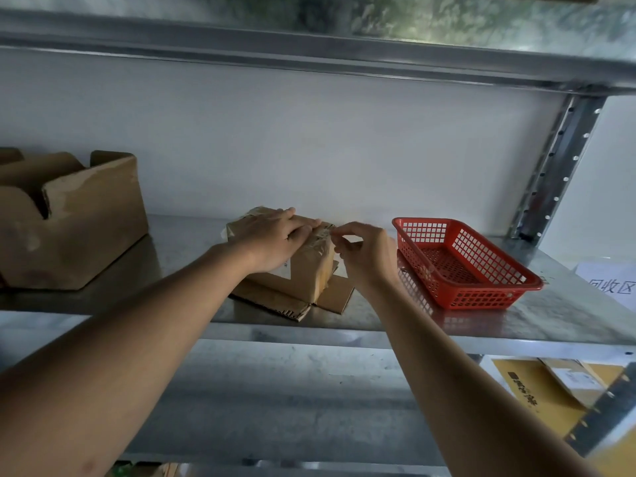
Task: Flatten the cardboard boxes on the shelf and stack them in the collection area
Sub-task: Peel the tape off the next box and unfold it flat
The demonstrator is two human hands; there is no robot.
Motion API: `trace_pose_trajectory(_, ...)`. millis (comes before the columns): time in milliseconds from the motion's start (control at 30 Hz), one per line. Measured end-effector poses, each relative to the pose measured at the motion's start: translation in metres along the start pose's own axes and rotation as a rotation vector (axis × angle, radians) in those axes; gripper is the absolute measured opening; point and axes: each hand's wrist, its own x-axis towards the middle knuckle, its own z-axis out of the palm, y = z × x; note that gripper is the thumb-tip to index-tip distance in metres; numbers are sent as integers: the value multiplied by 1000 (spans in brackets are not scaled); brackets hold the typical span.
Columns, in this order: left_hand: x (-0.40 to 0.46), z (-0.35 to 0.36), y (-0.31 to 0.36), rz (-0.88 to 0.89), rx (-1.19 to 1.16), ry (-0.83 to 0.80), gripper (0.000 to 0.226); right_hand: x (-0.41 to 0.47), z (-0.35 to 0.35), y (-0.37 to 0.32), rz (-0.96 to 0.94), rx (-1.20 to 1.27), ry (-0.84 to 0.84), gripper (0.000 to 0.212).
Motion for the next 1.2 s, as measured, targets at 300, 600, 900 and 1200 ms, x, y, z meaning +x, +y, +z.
trace_pose_trajectory(300, 3, 1, -1, 4, 52, 3, 46, 3, 8, -7, -216, -121, -12, 18)
trace_pose_trajectory(600, 13, 4, -10, 4, 98, -6, 51, 3, -1, -15, -227, 97, -115, 15)
trace_pose_trajectory(900, 13, 5, -11, 2, 45, 3, 58, 8, 2, -9, -67, 158, -160, 12)
trace_pose_trajectory(1200, 13, 4, -9, -23, 39, 18, 67, 7, -5, -12, -235, 24, -165, 11)
